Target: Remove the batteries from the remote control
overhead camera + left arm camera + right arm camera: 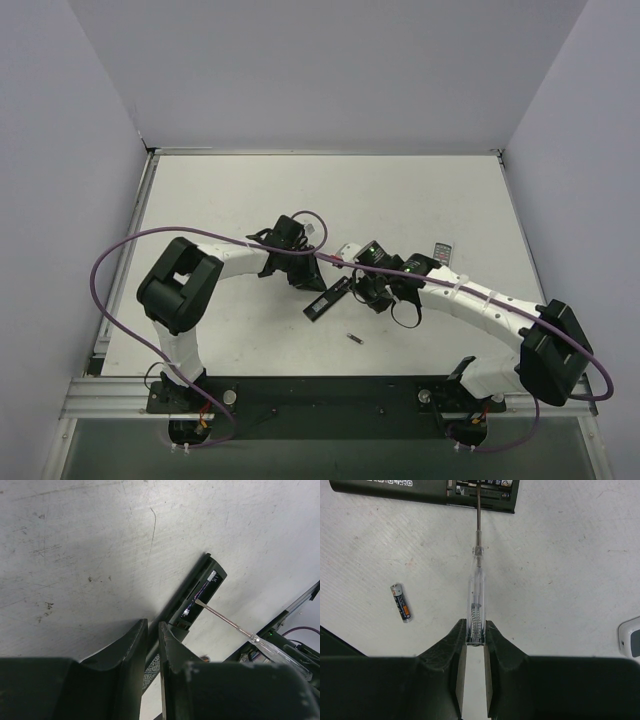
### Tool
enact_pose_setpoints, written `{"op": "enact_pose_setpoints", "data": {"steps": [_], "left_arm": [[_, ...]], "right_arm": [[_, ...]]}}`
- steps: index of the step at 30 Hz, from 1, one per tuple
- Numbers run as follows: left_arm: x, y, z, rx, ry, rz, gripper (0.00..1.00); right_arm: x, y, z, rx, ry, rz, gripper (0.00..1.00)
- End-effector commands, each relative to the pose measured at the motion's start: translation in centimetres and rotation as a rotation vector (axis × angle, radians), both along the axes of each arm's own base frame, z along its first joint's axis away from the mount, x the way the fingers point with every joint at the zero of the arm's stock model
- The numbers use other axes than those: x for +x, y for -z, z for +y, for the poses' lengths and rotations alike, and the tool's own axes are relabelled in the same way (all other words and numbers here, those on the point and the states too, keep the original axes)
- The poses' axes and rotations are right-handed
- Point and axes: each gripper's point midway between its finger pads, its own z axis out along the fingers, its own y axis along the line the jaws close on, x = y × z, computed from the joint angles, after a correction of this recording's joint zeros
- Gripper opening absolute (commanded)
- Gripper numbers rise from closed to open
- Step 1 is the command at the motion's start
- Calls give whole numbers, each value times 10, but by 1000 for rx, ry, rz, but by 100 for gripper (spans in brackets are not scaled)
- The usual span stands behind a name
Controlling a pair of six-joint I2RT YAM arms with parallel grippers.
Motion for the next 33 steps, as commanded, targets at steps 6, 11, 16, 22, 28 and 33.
{"op": "enact_pose_setpoints", "data": {"steps": [6,11,16,22,28,33], "left_arm": [[-5,-9,-7,-43,15,-4,26],[-5,-6,-7,-40,13,0,26],[-8,0,-5,-26,15,12,26],[-9,1,-3,-21,14,12,26],[-9,1,-1,-11,15,10,25],[-12,4,1,-2,15,16,25]], "right_arm": [[3,4,-3,-3,25,-19,0],[-2,9,-4,20,42,-16,0],[-1,7,-2,35,61,-21,0],[-7,15,3,58,130,31,0],[-8,20,1,87,207,17,0],[-8,17,3,116,256,-24,0]]}}
